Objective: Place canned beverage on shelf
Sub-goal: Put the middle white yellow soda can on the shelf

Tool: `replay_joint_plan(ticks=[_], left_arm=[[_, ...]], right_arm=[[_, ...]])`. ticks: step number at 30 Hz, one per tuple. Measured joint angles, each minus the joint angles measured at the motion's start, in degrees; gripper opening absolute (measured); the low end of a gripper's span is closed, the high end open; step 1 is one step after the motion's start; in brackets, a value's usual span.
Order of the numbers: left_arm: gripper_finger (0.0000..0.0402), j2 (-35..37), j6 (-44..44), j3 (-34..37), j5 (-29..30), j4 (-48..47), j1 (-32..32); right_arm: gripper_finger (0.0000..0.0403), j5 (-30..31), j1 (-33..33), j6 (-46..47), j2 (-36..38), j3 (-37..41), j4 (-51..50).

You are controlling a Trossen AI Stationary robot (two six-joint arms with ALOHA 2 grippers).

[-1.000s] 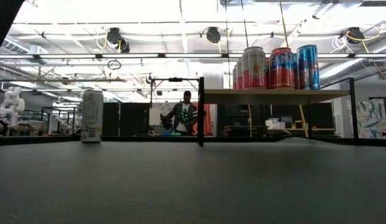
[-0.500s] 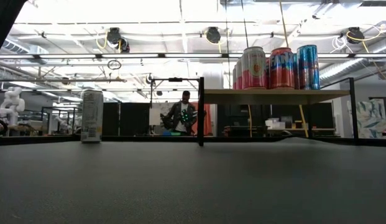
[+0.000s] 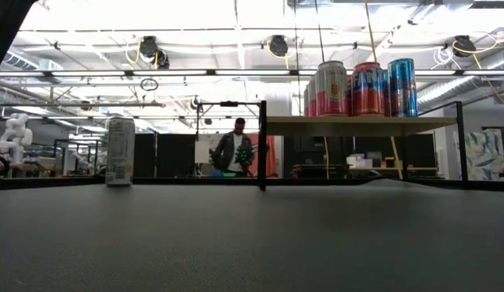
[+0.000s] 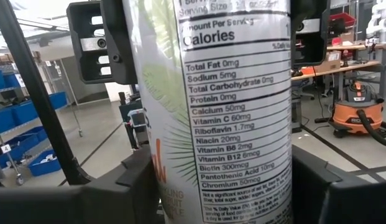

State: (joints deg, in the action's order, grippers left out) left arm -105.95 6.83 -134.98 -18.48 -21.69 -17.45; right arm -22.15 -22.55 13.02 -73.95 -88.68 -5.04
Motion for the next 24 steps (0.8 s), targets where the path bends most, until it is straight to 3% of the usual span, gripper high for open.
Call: replay_joint_plan(ticks=[7,13,24], left_arm=[[0.0260,0.02,0.50,0.00,1.07,-0.04,0.07],[0.0260,0.02,0.82,0.04,7.53,-0.63,0.02],[0.0260,0.04,2.27,0.04,8.31,0.46,-0.48]], right_arm=[[0.0272,0.94,0.04,2.01,0.04,0.00,-0.85],[0.0319,2.44,-0.19,2.12,0.91,-0.04,-5.25],[0.0329,2.61,-2.61,0.77,6.72,-0.02,-17.56]])
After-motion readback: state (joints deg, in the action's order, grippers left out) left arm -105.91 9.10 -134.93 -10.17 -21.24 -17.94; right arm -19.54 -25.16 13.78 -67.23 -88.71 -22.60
